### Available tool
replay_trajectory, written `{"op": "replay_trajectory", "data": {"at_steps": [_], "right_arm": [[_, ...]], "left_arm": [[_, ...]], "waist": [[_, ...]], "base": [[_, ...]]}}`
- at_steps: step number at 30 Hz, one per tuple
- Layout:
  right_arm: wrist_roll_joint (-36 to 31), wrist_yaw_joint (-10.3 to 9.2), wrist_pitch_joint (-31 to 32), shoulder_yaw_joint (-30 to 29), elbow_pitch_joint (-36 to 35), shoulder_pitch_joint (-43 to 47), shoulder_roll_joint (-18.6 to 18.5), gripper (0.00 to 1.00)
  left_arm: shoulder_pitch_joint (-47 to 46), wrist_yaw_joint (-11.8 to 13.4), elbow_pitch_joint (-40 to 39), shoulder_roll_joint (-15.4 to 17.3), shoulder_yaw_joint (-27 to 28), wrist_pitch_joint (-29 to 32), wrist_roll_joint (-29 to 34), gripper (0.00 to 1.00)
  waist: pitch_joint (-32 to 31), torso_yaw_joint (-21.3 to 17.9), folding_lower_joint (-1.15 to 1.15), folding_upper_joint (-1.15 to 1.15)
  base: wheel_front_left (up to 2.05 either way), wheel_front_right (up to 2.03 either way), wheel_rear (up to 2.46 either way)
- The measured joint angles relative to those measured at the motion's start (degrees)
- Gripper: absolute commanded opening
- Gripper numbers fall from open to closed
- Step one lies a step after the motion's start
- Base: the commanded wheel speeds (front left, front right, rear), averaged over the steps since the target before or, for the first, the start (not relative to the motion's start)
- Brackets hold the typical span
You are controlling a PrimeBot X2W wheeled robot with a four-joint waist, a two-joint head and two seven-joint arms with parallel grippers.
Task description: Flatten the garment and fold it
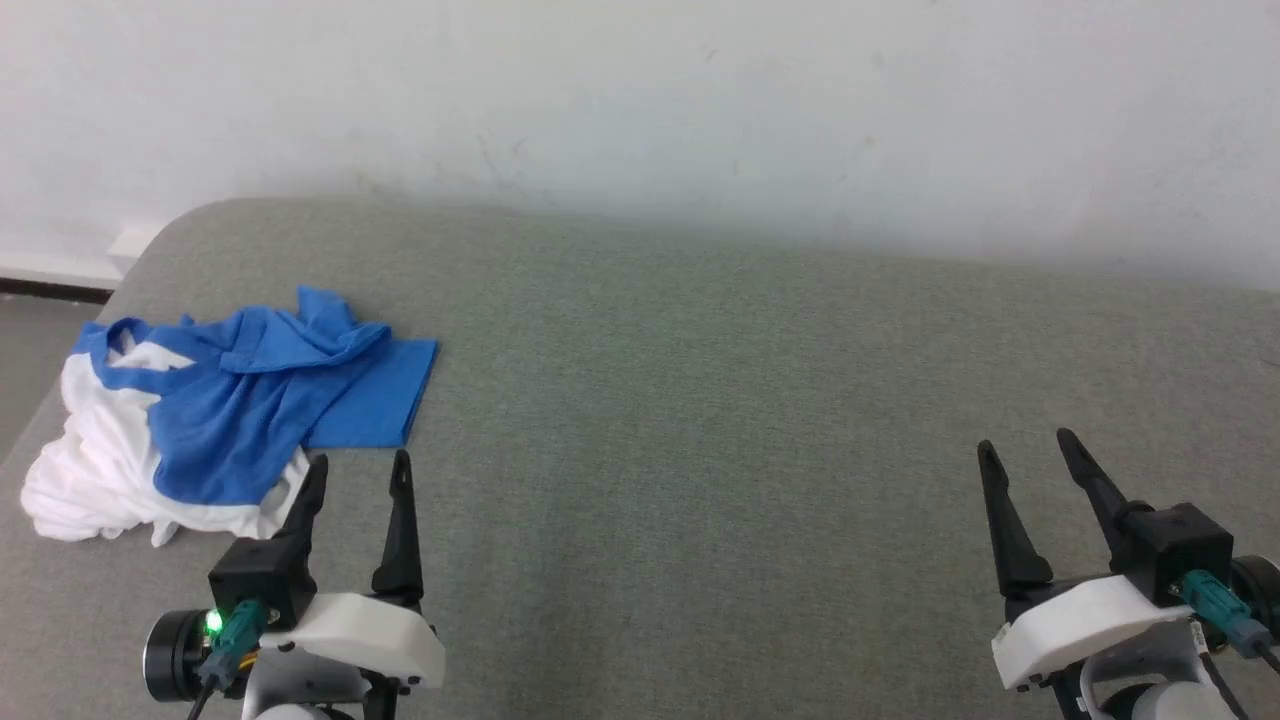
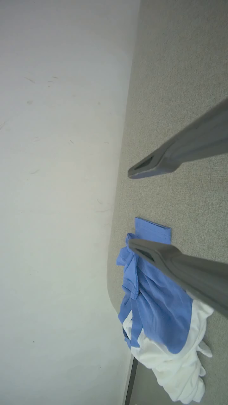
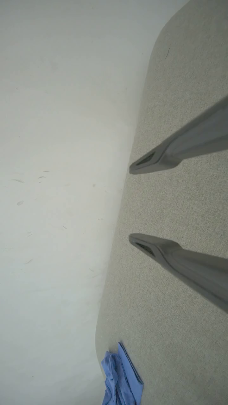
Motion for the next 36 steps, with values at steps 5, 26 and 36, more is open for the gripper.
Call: {"op": "replay_trajectory", "data": {"at_steps": [5,26,36], "right_arm": [[0.1,0.00,-0.6,0.3,-0.4,0.0,0.0,1.00],[1.1,0.00,-1.9,0.8,-2.1,0.0,0.0,1.00],[1.3,0.00,-1.9,0.6,-2.5,-0.4,0.0,1.00]], "left_arm": [[0.0,0.2,0.0,0.0,0.3,-0.6,-0.7,1.00],[-1.3,0.9,0.4,0.0,1.7,-3.1,-4.1,1.00],[-7.3,0.7,0.6,0.0,4.3,-4.2,-4.2,1.00]], "waist": [[0.2,2.1,0.00,0.00],[2.0,9.7,0.00,0.00],[5.0,10.1,0.00,0.00]], "base": [[0.00,0.00,0.00],[0.00,0.00,0.00],[0.00,0.00,0.00]]}}
